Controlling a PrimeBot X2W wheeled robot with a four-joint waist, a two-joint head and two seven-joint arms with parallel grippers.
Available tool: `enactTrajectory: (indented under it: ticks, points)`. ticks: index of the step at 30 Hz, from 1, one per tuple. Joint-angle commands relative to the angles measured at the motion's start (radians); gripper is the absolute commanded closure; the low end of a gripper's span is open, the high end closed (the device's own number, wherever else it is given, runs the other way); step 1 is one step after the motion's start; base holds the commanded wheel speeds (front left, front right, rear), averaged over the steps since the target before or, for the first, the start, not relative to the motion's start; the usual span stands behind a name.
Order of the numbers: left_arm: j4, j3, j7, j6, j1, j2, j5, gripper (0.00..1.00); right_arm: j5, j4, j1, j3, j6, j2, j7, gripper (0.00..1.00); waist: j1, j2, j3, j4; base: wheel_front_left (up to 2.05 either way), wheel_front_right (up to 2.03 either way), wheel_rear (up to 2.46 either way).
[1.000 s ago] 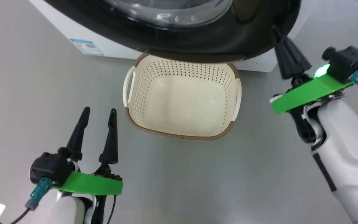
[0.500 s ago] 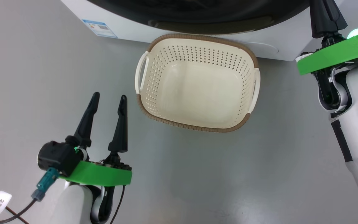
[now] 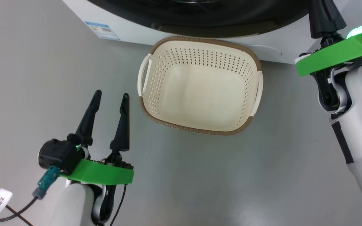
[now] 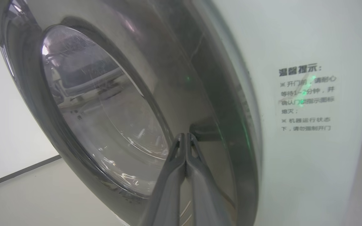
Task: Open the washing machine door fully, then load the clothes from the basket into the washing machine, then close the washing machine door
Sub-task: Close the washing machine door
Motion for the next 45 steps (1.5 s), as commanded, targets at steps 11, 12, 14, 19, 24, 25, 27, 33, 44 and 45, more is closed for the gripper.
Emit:
enactTrajectory:
  ticks: [11,12,14,19,24,25,27,33,44,45]
  points:
    - [0.033,0.065,-0.006,0.001,0.061,0.055,-0.004,0.00,0.020,-0.036,0.172,0.047,-0.007,0.035,-0.005,0.10,0.0000,0.0000,-0.115,-0.059,0.00,0.00,0.00]
    - [0.038,0.070,-0.006,0.001,0.069,0.061,-0.006,0.00,0.020,-0.039,0.189,0.044,-0.007,0.038,-0.005,0.00,0.0000,0.0000,-0.125,-0.066,0.00,0.00,0.00]
    - [0.049,0.078,-0.006,0.001,0.084,0.070,-0.008,0.00,0.019,-0.046,0.222,0.041,-0.007,0.043,-0.005,0.00,0.0000,0.0000,-0.147,-0.080,0.00,0.00,0.00]
    - [0.069,0.101,-0.006,0.001,0.124,0.092,-0.007,0.00,0.011,-0.057,0.307,0.038,-0.007,0.050,-0.005,0.00,0.0000,0.0000,-0.203,-0.119,0.00,0.00,0.00]
    - [0.075,0.122,-0.006,0.001,0.159,0.111,0.005,0.00,0.002,-0.069,0.387,0.018,-0.007,0.058,-0.005,0.00,0.0000,0.0000,-0.250,-0.160,0.00,0.00,0.00]
    - [0.075,0.127,-0.006,0.001,0.164,0.114,0.007,0.00,0.000,-0.071,0.400,0.013,-0.007,0.060,-0.005,0.00,0.0000,0.0000,-0.257,-0.168,0.00,0.00,0.00]
    - [0.073,0.135,-0.006,0.001,0.173,0.119,0.012,0.00,-0.003,-0.076,0.425,0.008,-0.007,0.062,-0.005,0.00,0.0000,0.0000,-0.270,-0.184,0.00,0.00,0.00]
    - [0.071,0.160,-0.006,0.001,0.197,0.129,0.020,0.00,-0.015,-0.088,0.483,-0.012,-0.007,0.061,-0.005,0.00,0.0000,0.0000,-0.297,-0.231,0.00,0.00,0.00]
    - [0.084,0.215,-0.006,0.001,0.230,0.139,0.030,0.00,-0.017,-0.096,0.561,-0.057,-0.007,0.066,-0.005,0.00,0.0000,0.0000,-0.337,-0.299,0.00,0.00,0.00]
    - [0.084,0.218,-0.006,0.001,0.232,0.140,0.031,0.00,-0.018,-0.097,0.569,-0.062,-0.007,0.066,-0.005,0.00,0.0000,0.0000,-0.339,-0.303,0.00,0.00,0.00]
